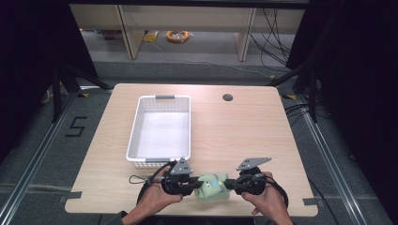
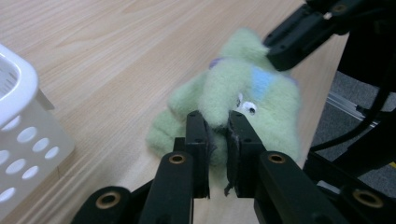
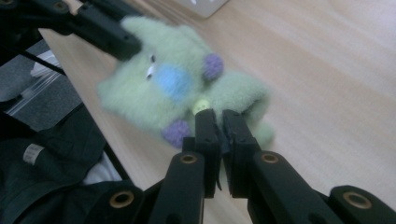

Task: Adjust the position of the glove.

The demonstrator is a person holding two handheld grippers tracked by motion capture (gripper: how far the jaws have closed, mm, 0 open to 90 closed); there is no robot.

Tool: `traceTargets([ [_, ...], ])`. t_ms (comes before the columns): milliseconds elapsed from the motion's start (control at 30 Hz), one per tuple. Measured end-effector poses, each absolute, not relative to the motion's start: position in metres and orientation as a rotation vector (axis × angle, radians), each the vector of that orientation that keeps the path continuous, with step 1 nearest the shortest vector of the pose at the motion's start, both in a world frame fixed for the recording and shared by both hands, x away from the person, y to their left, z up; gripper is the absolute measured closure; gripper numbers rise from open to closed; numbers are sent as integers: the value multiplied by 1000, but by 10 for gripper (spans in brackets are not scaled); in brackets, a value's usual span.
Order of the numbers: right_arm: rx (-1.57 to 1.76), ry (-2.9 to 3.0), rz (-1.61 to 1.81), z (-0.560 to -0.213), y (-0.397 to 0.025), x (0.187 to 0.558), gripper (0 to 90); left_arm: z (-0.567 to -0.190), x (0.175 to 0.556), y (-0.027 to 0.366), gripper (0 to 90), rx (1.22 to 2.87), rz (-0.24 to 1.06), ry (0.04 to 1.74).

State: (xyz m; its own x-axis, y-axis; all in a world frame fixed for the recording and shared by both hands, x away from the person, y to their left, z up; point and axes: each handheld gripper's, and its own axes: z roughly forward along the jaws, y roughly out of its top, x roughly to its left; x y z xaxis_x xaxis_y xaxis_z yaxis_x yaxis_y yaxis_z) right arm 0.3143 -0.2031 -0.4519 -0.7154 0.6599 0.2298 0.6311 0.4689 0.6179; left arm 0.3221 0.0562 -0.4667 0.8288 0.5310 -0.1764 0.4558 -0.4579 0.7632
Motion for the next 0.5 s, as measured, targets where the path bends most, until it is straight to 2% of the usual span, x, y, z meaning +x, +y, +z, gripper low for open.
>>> traceTargets([
  [267, 1214, 2691, 1058, -470, -199, 311, 859, -484, 338, 52, 790, 2162, 57, 773],
  [433, 1228, 2684, 1029, -477, -198, 310, 828, -489, 343, 53, 740, 2137, 36, 822],
  [500, 1246, 2681, 1024, -477, -198, 309, 818, -491, 343, 53, 695, 2119, 43, 849],
])
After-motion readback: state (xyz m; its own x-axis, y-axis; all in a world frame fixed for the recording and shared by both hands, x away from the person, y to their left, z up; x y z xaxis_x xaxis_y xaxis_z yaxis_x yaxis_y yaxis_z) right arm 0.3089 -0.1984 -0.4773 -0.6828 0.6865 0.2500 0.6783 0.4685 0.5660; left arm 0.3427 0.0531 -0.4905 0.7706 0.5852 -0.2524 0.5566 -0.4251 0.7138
